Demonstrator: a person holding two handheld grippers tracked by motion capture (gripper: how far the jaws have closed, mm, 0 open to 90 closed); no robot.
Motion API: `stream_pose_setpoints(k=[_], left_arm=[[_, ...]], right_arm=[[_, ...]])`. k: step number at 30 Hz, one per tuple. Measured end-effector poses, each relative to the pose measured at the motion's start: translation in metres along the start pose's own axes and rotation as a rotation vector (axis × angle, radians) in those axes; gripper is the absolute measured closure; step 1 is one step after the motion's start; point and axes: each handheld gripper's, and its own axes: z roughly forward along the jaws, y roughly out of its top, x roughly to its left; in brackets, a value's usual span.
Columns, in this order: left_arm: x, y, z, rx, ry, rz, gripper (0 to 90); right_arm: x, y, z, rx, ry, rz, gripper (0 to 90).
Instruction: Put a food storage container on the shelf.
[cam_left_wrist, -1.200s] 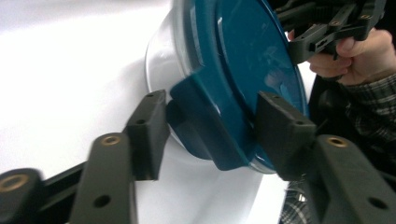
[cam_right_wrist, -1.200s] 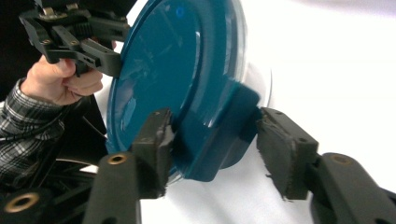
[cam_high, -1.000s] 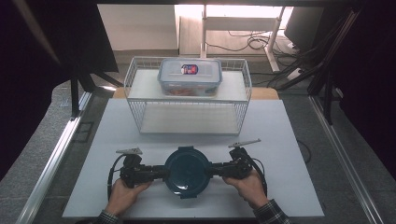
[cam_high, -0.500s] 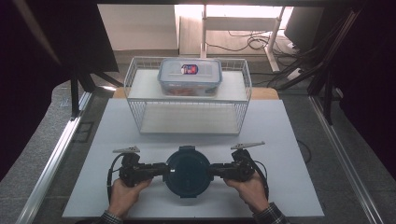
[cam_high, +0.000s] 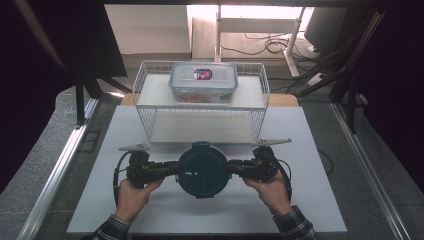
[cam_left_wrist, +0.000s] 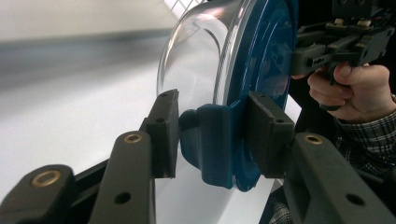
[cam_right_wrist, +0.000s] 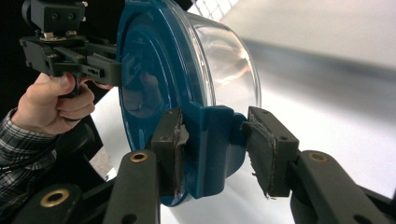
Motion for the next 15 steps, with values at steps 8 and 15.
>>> stream_pose_setpoints(k=[8, 15], left_arm=[[-0.011, 0.033, -0.009, -0.018, 0.013, 0.047, 57.6], [-0.018, 0.062, -0.020, -0.042, 0.024, 0.065, 57.6]], right_arm=[[0.007, 0.030, -0.013, -0.041, -0.011, -0.032, 57.3], [0.012, 0.057, -0.020, -0.069, -0.007, -0.058, 57.3]])
